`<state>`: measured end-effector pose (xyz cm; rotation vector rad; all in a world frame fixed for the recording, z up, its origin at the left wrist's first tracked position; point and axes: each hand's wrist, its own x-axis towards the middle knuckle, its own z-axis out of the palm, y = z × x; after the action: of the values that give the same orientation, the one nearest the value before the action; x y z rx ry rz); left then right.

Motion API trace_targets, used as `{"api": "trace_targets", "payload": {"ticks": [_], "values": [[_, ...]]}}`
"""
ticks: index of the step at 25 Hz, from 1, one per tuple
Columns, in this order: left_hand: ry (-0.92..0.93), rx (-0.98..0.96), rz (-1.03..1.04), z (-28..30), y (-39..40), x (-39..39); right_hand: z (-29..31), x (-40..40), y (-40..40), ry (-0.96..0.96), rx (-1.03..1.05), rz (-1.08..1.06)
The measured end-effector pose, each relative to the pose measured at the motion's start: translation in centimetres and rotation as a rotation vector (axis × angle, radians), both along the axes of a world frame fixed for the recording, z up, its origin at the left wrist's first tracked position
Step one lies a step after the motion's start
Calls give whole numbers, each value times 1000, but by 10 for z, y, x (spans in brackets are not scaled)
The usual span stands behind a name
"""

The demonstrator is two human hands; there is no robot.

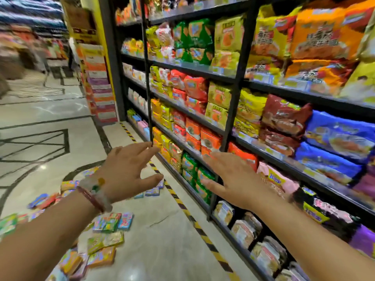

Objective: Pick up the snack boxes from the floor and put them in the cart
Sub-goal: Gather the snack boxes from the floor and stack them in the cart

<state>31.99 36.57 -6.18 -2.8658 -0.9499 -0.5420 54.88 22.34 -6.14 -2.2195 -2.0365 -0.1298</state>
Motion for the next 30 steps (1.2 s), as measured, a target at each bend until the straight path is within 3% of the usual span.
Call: {"api": "trace_targets", "payload": {"ticks": [11, 20, 30], "values": [[32, -63, 228, -32, 217, 1, -32, 33, 260, 60, -16, 175], [64, -111, 199, -44, 428, 20, -61, 51, 464, 138, -43, 110], [92, -213, 221, -100, 621, 92, -120, 128, 672, 248, -105, 119]]}}
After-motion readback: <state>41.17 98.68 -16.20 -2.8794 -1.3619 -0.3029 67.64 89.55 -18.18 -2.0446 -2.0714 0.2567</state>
